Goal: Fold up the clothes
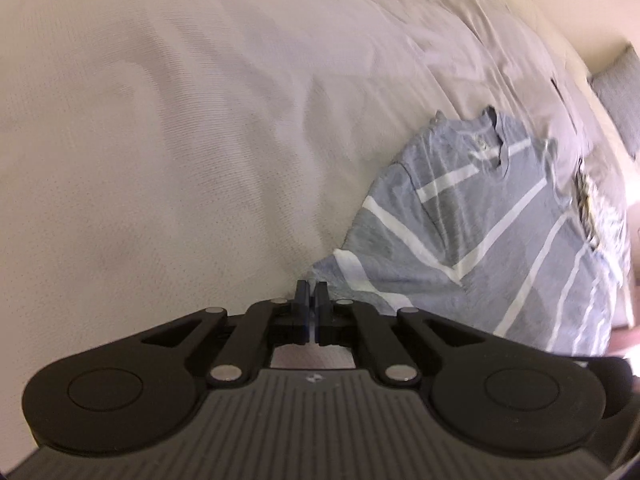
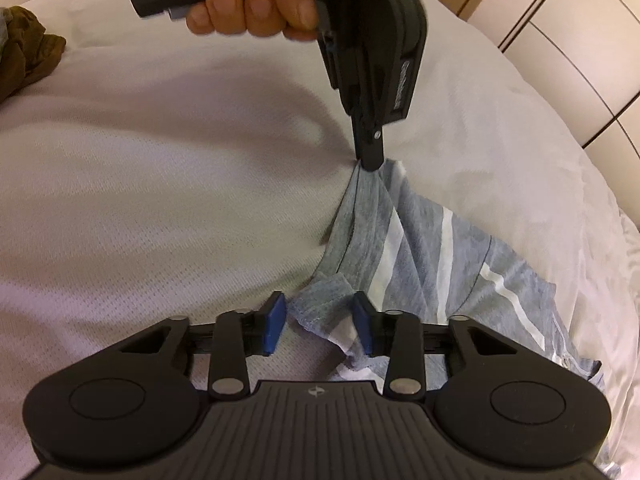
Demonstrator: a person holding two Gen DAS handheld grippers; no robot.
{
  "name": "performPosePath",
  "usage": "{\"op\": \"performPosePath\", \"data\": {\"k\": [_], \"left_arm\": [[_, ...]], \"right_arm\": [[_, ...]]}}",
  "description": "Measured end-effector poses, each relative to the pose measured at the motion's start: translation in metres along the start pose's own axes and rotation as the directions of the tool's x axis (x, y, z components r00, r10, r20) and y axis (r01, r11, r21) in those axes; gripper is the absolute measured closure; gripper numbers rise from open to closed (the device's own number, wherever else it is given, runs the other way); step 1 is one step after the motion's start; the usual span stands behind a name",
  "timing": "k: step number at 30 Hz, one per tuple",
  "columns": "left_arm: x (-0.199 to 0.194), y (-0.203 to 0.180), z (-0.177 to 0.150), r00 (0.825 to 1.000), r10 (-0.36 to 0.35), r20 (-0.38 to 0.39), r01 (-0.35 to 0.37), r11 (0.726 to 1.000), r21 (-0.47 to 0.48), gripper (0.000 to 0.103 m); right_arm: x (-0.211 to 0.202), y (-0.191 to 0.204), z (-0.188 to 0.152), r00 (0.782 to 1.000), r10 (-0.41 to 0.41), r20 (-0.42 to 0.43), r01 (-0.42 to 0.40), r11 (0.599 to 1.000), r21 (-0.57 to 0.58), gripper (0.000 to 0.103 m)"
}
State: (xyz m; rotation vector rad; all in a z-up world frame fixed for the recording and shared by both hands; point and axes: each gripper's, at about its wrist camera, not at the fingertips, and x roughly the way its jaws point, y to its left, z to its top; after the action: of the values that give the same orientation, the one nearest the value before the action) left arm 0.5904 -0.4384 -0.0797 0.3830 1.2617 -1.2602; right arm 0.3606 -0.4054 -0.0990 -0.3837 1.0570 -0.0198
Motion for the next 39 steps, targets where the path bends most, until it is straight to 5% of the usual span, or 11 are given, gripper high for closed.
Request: {"op": "performPosePath", "data": {"k": [5, 12, 16, 21, 27, 31, 39], "left_arm": [[-0.007, -0.005, 0.010, 1.000, 0.003, 0.010, -0.003, 1.000, -0.030, 0.103], [-0.006, -0.018, 0.026, 1.000, 0.027, 0.007, -0.026, 0.999, -0.044, 0.103], [-0.005, -0.036, 0.036, 1.000, 0.016, 0.001, -0.016, 0.999, -0.049, 0.103], [0.005, -0.069, 0.054, 1.000, -0.013, -0.006, 0.013, 0.999, -0.029, 0.103], [0.044, -0.111, 0.068, 0.999, -0.042, -0.019, 0.042, 0.999, -0.002, 0.103], [0.059, -0.121, 0.072, 0.997, -0.074, -0.005, 0.074, 0.997, -0.036, 0.099], [0.044, -0.099, 0.067, 0.999, -0.011, 0.051, 0.015, 0.997, -0.078, 0.089]], "right_arm": [[0.003, 0.000, 0.001, 1.000, 0.008, -0.001, -0.008, 0.999, 0.035, 0.097], [-0.024, -0.028, 0.001, 0.990, 0.074, 0.122, -0.102, 0.965, 0.243, 0.100], [-0.033, -0.058, -0.012, 0.980, 0.105, 0.170, -0.172, 0.873, 0.457, 0.101], [-0.044, -0.084, -0.029, 0.962, 0.126, 0.241, -0.260, 0.687, 0.679, 0.101], [-0.039, -0.112, -0.066, 0.965, 0.114, 0.238, -0.262, 0.513, 0.817, 0.101], [-0.038, -0.119, -0.089, 0.973, 0.107, 0.204, -0.231, 0.442, 0.867, 0.098], [-0.036, -0.122, -0.116, 0.980, 0.125, 0.156, -0.193, 0.396, 0.898, 0.078]]}}
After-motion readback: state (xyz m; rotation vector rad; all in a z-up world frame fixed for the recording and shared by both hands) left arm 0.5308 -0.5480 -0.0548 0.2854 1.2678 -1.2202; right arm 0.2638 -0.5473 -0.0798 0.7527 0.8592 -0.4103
